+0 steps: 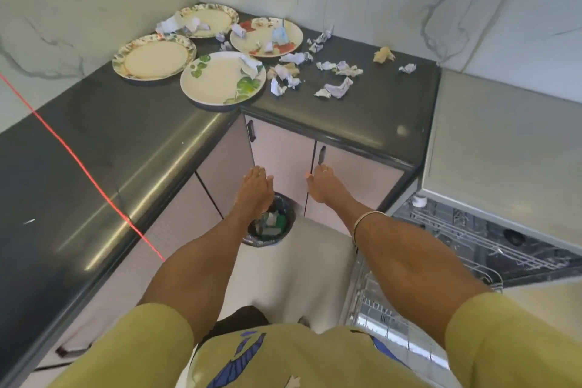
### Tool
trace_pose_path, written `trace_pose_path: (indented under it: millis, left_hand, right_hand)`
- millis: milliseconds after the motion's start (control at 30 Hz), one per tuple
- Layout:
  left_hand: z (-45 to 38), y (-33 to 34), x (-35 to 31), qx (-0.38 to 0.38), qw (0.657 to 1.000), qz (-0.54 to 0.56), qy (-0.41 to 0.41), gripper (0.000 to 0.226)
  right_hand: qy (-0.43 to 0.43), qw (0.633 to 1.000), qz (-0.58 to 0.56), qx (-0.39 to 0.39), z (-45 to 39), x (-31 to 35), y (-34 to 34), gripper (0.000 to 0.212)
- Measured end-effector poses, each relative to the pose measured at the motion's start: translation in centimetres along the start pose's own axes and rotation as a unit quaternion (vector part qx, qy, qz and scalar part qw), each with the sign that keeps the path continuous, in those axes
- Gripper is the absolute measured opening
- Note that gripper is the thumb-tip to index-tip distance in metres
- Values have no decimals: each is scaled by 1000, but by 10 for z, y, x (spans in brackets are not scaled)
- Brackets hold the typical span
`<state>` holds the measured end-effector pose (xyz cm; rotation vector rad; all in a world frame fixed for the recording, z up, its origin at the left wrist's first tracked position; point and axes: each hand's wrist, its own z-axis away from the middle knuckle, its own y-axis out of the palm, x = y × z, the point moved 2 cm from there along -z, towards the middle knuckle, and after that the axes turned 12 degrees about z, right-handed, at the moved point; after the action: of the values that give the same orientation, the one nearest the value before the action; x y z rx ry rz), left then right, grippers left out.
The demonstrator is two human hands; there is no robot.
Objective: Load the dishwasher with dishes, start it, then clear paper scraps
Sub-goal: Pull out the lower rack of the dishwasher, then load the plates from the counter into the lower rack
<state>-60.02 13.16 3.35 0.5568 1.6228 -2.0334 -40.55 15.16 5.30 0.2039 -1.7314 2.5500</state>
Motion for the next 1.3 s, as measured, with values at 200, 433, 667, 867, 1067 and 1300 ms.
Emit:
trace_pose_path:
  millis: [200, 433, 667, 867, 1067, 1300]
  left_hand:
    - [-81, -34, 4, -28, 999, 14, 27, 50]
    - [-196, -89, 14, -40, 997, -9, 63, 52]
    - [-285, -126, 18, -20, 991, -62, 113, 57]
    - [-327, -120, 28, 25, 988, -98, 119, 65]
    - [-344, -111, 23, -9, 990, -63, 124, 73]
    - [-386, -100, 13, -57, 989, -83, 106, 69]
  right_hand:
    - [-24, 999, 0, -47, -76, 24, -41, 51]
    - [-21, 991, -7, -135, -165, 53, -107, 30]
    - [65, 980, -81, -171, -252, 76, -162, 21]
    - [93, 974, -130, -158, -301, 83, -183, 30]
    - [78, 976, -123, -160, -362, 66, -206, 41]
    - [57, 978, -129, -156, -440, 51, -234, 34]
